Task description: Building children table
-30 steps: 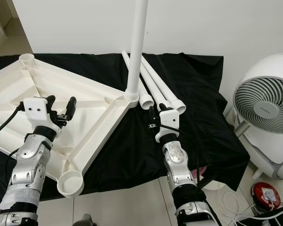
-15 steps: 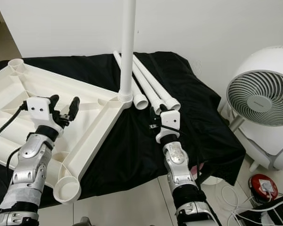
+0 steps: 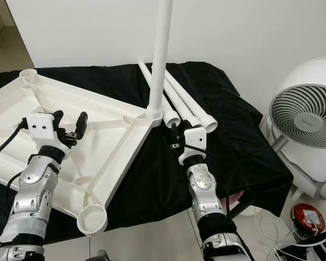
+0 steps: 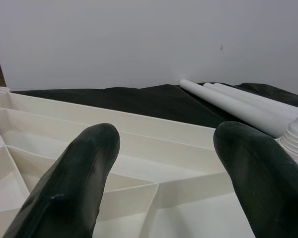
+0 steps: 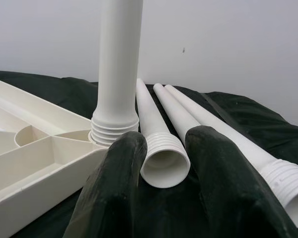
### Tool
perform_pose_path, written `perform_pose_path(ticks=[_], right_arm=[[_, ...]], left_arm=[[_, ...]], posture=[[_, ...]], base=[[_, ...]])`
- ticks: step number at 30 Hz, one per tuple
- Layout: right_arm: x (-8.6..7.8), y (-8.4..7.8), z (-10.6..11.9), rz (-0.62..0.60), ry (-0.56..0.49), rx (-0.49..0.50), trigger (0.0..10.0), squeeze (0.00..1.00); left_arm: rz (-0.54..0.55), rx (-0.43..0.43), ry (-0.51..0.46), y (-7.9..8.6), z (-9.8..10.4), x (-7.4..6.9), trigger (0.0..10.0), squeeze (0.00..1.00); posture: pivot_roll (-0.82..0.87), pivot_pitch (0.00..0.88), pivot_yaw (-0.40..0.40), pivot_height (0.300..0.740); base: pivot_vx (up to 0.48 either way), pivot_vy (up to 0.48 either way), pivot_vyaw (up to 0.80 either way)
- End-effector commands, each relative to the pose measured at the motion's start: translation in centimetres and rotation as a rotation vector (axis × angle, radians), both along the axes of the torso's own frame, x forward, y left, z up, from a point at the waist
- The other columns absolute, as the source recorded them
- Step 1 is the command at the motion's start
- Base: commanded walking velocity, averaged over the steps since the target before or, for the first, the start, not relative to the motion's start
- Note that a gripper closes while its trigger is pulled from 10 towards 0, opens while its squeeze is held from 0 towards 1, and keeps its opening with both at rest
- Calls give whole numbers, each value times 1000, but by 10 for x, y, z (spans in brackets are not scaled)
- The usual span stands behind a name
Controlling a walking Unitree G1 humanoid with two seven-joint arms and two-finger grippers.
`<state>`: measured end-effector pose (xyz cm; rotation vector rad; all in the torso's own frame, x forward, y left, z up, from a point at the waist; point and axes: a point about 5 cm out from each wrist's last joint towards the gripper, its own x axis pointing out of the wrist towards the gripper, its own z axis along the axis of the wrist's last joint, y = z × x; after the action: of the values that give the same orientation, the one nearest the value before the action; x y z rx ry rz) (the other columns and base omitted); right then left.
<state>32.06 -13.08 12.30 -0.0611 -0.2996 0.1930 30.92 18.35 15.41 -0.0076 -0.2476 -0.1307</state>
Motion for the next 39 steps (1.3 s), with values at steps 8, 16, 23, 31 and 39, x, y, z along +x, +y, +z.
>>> perform_pose_path(ticks=[8, 16, 23, 31, 39], right_arm=[[0, -2, -1, -3, 0, 10, 10000, 0], [1, -1, -1, 1, 0, 10, 10000, 0], [0, 0, -1, 3, 1, 11, 10000, 0], [0, 0, -2, 7, 5, 10, 10000, 0], [0, 1, -3, 16, 5, 6, 10000, 0]], left_arm=[[66, -33, 20, 0, -4, -1, 10000, 0], [67, -34, 20, 0, -4, -1, 10000, 0], [67, -25, 15, 0, -3, -2, 10000, 0], [63, 12, 3, -3, -4, -4, 10000, 0], [57, 58, -9, -6, -3, -7, 10000, 0]], posture=[[44, 0, -40, 740], [48, 0, -40, 740], [53, 0, -38, 740], [56, 0, -44, 740], [61, 0, -49, 740]], base=[[0, 174, 0], [0, 290, 0], [0, 158, 0], [0, 0, 0], [0, 0, 0]])
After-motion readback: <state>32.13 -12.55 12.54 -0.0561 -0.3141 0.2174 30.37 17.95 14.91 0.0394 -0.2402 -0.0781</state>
